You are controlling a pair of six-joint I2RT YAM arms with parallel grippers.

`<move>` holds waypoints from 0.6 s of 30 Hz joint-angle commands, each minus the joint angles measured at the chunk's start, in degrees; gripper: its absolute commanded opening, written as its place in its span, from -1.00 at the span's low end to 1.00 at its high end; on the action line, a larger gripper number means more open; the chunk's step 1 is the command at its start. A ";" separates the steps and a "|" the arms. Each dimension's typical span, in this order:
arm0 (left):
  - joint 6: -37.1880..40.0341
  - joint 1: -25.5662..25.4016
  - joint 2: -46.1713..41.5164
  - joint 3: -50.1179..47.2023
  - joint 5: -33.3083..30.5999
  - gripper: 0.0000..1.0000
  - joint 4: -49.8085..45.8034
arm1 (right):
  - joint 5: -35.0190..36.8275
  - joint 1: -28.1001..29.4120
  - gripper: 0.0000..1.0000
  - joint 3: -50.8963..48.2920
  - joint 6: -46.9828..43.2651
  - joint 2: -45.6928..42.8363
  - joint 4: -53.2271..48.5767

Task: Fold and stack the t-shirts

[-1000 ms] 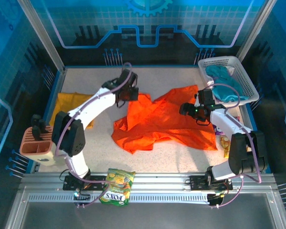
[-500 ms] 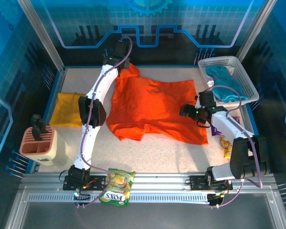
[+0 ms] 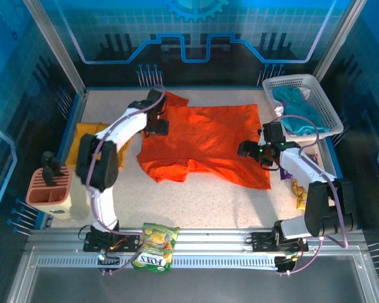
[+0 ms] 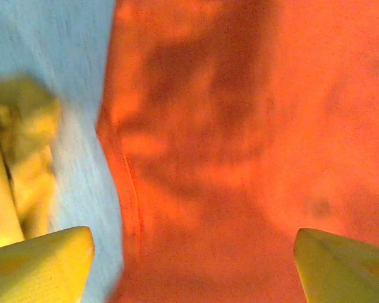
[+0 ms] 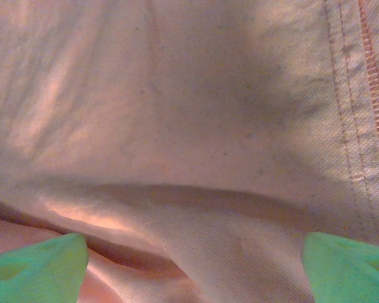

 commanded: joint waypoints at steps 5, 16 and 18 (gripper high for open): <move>-15.05 -1.07 -21.23 -25.79 13.22 0.46 6.61 | -0.66 1.07 0.77 -2.55 0.62 -0.62 0.18; -23.20 -0.87 -26.37 -42.95 19.94 -0.19 21.16 | -1.68 1.05 0.68 -4.48 1.17 -2.14 0.43; -23.01 -0.89 -24.92 -43.04 19.70 -0.27 21.85 | -1.42 1.04 0.68 -4.31 1.07 -2.63 0.06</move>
